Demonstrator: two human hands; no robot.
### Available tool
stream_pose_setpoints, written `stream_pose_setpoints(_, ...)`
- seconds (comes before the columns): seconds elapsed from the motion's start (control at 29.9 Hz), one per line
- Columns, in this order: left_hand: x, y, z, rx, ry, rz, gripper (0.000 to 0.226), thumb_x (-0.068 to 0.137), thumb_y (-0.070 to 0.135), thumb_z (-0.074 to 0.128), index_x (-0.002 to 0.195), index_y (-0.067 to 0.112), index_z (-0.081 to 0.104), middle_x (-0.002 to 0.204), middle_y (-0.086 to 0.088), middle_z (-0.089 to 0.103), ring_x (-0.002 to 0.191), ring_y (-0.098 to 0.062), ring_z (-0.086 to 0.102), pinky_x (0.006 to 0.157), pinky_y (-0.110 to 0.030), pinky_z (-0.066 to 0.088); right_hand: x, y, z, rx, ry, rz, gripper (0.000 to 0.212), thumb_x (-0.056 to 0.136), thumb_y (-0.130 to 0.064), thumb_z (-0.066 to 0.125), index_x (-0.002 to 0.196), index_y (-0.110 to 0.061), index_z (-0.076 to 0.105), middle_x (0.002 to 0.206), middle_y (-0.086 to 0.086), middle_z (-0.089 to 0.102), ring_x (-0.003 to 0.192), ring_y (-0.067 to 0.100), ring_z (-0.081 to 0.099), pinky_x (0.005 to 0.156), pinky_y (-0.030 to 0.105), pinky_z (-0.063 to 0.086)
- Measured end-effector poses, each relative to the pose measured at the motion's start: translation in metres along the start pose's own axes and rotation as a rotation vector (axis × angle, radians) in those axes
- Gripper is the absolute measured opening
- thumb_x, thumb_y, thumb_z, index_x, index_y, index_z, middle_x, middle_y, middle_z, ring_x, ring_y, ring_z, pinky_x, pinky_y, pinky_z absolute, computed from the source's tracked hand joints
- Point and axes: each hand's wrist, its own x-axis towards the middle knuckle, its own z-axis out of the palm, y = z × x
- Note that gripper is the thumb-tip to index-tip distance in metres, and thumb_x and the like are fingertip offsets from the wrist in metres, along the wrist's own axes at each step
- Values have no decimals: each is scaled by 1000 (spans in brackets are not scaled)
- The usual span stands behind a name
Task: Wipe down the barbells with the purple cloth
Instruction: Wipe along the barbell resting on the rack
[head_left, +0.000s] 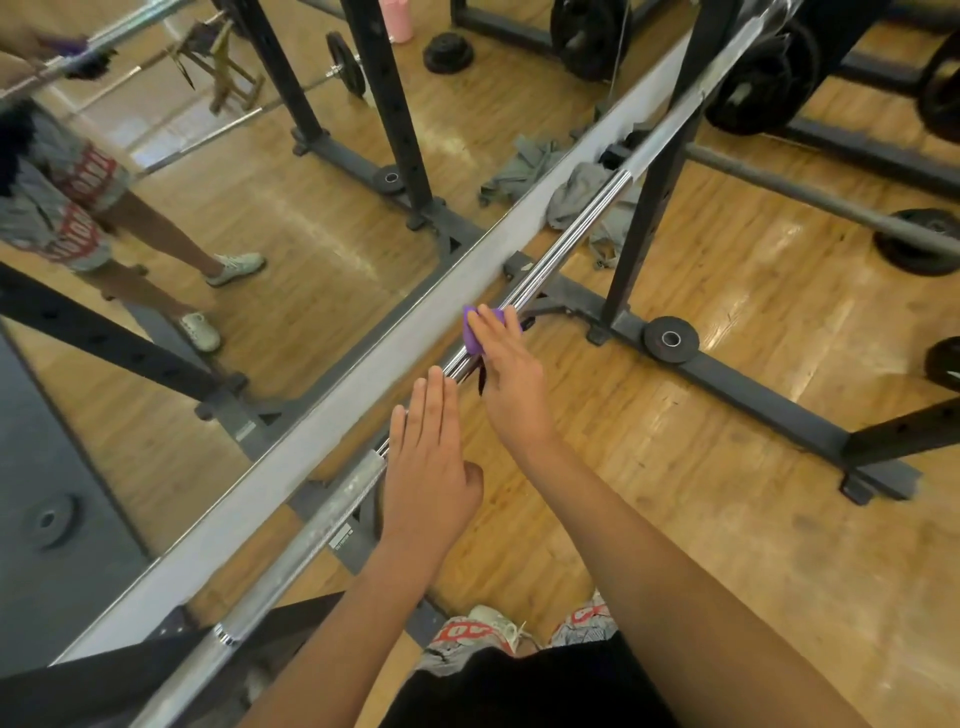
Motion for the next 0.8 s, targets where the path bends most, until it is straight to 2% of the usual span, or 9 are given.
stream_pose_setpoints(0.1, -1, -3, 0, 22, -8, 14, 97, 76, 18, 56, 161, 6, 10, 169, -9, 0, 156, -22, -2, 125, -40, -7, 16, 13, -11, -73, -60, -24, 58, 96, 12, 48, 149, -14, 49, 155, 3, 46, 152, 25, 24, 118, 23, 24)
stream_pose_setpoints(0.23, -5, -6, 1, 33, 1, 38, 94, 81, 19, 53, 161, 7, 5, 169, -8, -5, 156, -22, -7, 125, -40, -7, 40, 9, -32, -186, -78, 39, 69, 91, 20, 45, 152, -14, 43, 159, 1, 39, 154, 25, 17, 115, 36, 34)
stream_pose_setpoints(0.33, -7, -6, 2, 40, 20, 34, 94, 80, 20, 54, 161, 7, 8, 169, -8, -2, 156, -23, -4, 126, -44, 2, 30, -7, -26, -203, -77, 62, 69, 92, 18, 46, 153, -13, 40, 162, 1, 35, 155, 25, 14, 114, 40, 36)
stream_pose_setpoints(0.47, -9, -5, 4, 38, 30, 29, 93, 82, 21, 52, 161, 8, 5, 169, -8, -5, 156, -23, -6, 127, -46, 6, 4, 2, -16, -198, -131, -49, 72, 94, 15, 47, 156, -19, 35, 164, -2, 28, 155, 20, 10, 111, 26, 31)
stream_pose_setpoints(0.54, -10, -5, 3, 38, 33, 32, 92, 84, 21, 51, 161, 8, 3, 169, -8, -6, 156, -23, -6, 127, -46, 5, 11, 11, -20, -211, -140, -63, 73, 94, 15, 48, 156, -20, 36, 164, -3, 30, 155, 19, 11, 113, 28, 31)
stream_pose_setpoints(0.67, -10, -5, 3, 40, 34, 34, 92, 84, 21, 51, 161, 9, 3, 169, -8, -6, 156, -23, -5, 126, -44, 4, 27, 10, -26, -219, -144, 21, 73, 93, 17, 46, 156, -19, 37, 164, -1, 30, 155, 21, 11, 121, 37, 29)
stream_pose_setpoints(0.8, -10, -3, 5, 27, 43, 13, 92, 84, 22, 53, 161, 9, 6, 169, -8, -5, 156, -22, -4, 126, -45, 3, 11, -2, -22, -252, -165, 16, 75, 96, 15, 45, 159, -22, 29, 167, -6, 21, 156, 16, 2, 118, 32, 28)
